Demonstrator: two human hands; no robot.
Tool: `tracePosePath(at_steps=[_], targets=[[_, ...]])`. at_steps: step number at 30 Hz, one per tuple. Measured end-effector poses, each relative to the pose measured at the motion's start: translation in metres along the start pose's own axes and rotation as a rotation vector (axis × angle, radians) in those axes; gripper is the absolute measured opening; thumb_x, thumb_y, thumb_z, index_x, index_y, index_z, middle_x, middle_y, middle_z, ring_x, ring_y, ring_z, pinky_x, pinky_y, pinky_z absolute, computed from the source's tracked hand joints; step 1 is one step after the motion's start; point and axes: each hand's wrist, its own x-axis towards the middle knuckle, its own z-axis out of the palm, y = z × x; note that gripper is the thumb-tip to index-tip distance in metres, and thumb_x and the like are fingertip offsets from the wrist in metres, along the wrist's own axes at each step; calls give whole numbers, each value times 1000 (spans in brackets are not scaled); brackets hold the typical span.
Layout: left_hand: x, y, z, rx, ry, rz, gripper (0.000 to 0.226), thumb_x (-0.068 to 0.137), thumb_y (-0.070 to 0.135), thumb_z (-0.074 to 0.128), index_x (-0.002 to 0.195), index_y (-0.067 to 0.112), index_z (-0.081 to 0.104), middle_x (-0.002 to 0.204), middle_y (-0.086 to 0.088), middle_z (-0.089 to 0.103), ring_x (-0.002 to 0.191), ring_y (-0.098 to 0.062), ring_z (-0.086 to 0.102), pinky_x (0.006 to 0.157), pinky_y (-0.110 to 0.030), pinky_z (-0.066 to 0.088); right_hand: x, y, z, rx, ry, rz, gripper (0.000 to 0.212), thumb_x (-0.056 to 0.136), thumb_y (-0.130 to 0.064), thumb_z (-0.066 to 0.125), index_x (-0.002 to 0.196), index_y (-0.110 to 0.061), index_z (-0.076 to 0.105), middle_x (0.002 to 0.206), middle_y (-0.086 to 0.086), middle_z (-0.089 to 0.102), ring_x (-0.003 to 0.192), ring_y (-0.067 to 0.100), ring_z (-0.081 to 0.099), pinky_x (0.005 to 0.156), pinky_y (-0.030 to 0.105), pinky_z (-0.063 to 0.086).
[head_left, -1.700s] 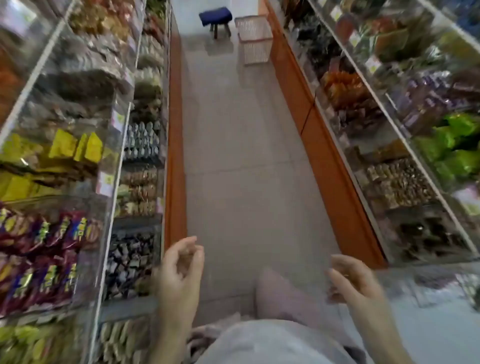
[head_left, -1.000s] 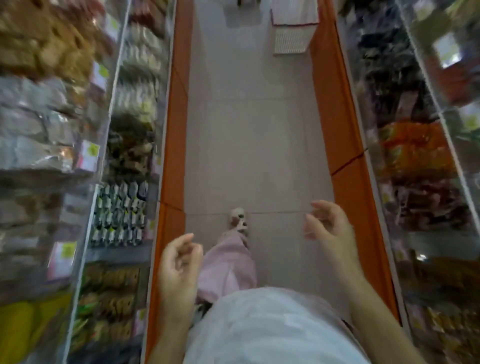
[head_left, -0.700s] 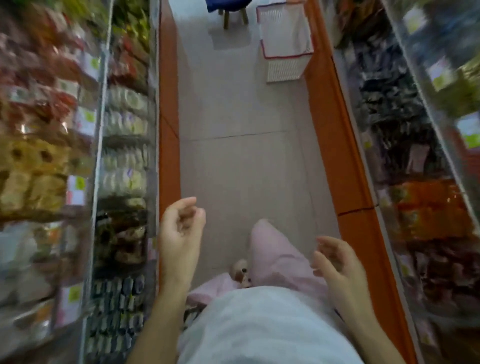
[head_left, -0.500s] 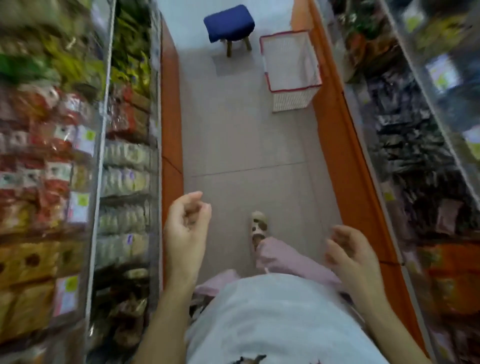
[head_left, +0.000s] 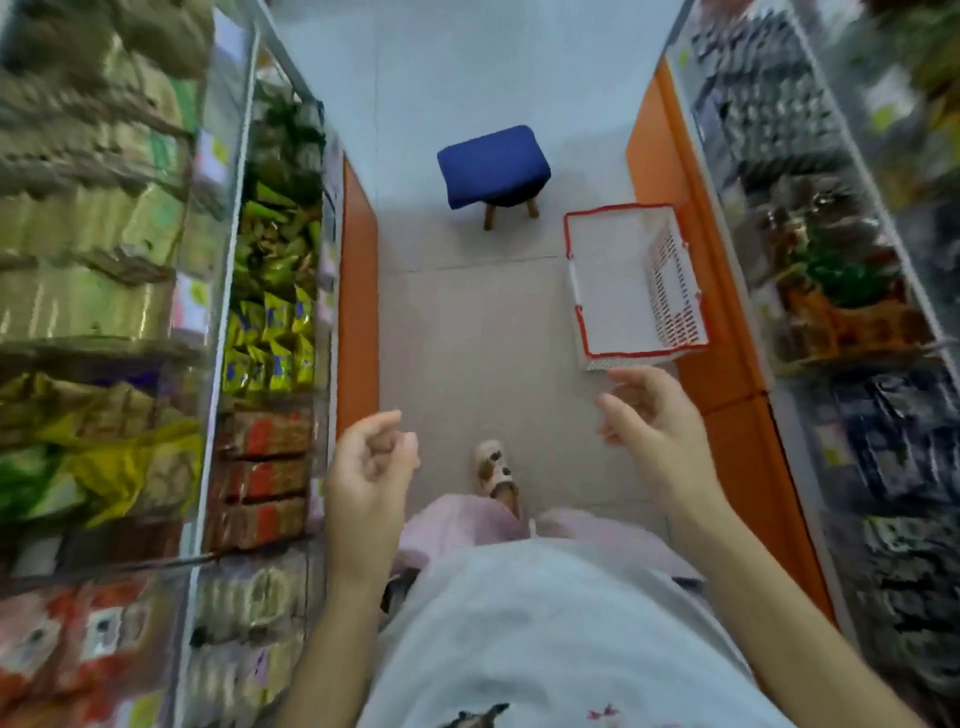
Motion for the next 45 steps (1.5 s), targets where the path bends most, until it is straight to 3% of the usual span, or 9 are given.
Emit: tracePosePath(at_steps=[3,9,13,16,21,28,33,36,45], targets=[[96,49,34,23,-80,44,21,89,4,57,107,15,58,91,-6,60,81,-24,60,72,-30,50,58,-18,5,-21,35,82,22,88,-1,58,106,-14,58,92,5,61,75,19,61,66,32,52],[276,124,108,78,-203,167,21,88,9,59,107,19,58,94,-10,63,86,-24,62,76,-33,53,189,-44,17,15,229,190,21,88,-2,58,106,-13,59,94,6,63,79,19,61,57,11,49],[380,150,150,99,-212,160,21,89,12,59,105,25,58,92,-7,64,84,-21,62,74,-31,53,313,-76,37,-4,234,173,19,90,-7,57,108,-12,58,94,9,63,81,27,63,64,26,54],[444,168,168,111,-220,126,23,89,11,58,101,30,57,92,-9,63,85,-24,62,74,-30,53,409,-118,49,-19,226,106,19,91,-11,56,108,-19,57,93,1,62,79,18,64,70,34,57],[544,196,202,120,-264,44,20,88,7,59,105,18,60,93,-8,63,89,-28,62,77,-31,52,537,-180,63,80,272,72,22,91,-8,54,108,-21,56,96,8,61,72,12,62,65,28,55],[701,269,293,227,-624,139,22,86,14,61,96,34,61,89,0,64,82,-15,62,72,-20,52,625,-191,86,228,547,252,21,92,-6,52,110,-15,57,95,9,59,68,8,60,63,23,53],[744,312,380,322,-926,157,23,84,14,60,95,33,62,89,4,64,84,-19,62,76,-32,52,625,-179,95,340,839,421,23,91,-7,56,94,-30,58,92,4,62,65,10,61,60,17,51],[750,326,432,379,-1052,207,21,83,16,59,98,31,61,87,7,65,84,-15,63,79,-33,52,633,-167,85,361,1002,504,21,90,0,54,96,-20,58,92,14,61,59,11,59,57,19,51],[762,346,572,355,-1148,283,19,87,8,59,101,21,62,82,1,65,77,-17,63,70,-25,52,723,-151,-24,256,922,431,24,91,-10,54,94,-34,55,89,5,63,66,9,62,59,25,53]])
